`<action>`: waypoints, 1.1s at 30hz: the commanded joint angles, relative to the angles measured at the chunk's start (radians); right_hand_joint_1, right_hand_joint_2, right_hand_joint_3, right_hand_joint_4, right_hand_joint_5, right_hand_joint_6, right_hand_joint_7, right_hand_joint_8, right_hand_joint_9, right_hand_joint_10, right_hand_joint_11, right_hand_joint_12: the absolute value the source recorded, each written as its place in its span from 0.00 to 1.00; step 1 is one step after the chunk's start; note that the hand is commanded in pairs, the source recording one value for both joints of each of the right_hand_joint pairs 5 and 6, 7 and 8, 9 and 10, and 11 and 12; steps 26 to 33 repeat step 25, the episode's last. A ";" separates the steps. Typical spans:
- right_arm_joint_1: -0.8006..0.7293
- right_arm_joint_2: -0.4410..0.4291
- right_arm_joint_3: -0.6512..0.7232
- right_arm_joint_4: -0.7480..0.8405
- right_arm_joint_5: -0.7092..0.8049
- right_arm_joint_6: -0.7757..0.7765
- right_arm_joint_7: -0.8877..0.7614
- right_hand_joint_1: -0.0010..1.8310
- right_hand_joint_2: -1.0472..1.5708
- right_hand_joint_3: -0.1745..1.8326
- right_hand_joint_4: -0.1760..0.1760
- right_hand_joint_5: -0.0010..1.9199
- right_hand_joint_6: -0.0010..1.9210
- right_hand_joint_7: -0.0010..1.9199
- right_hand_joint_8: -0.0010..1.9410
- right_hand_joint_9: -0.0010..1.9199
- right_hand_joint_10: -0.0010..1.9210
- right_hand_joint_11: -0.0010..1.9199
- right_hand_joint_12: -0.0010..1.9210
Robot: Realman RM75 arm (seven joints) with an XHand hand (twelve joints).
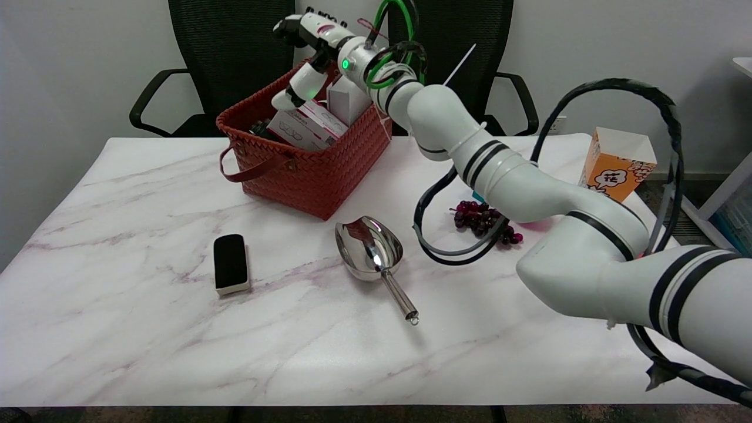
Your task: Place the white paper box into the brown storage basket.
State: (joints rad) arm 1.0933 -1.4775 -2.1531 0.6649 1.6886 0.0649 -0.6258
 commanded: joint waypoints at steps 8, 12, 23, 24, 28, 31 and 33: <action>-0.895 0.426 0.474 1.061 0.004 0.307 -0.005 0.66 0.46 0.48 0.50 0.21 0.21 0.30 0.30 0.29 0.29 0.18 0.18; -1.061 0.456 0.668 1.159 0.003 0.295 -0.002 0.66 0.45 0.50 0.50 0.19 0.19 0.30 0.30 0.30 0.30 0.19 0.19; -1.222 0.457 0.682 1.202 -0.262 0.407 0.327 0.65 0.43 0.53 0.50 0.18 0.18 0.28 0.28 0.30 0.30 0.23 0.23; -1.222 0.457 0.663 1.198 -0.301 0.418 0.361 0.65 0.43 0.53 0.50 0.18 0.18 0.28 0.28 0.30 0.30 0.23 0.23; -1.221 0.457 0.617 1.190 -0.340 0.440 0.408 0.65 0.43 0.53 0.50 0.18 0.18 0.28 0.27 0.30 0.30 0.24 0.24; -1.221 0.457 0.617 1.190 -0.340 0.440 0.408 0.65 0.43 0.53 0.50 0.18 0.18 0.28 0.27 0.30 0.30 0.24 0.24; -1.221 0.457 0.617 1.190 -0.340 0.440 0.408 0.65 0.43 0.53 0.50 0.18 0.18 0.28 0.27 0.30 0.30 0.24 0.24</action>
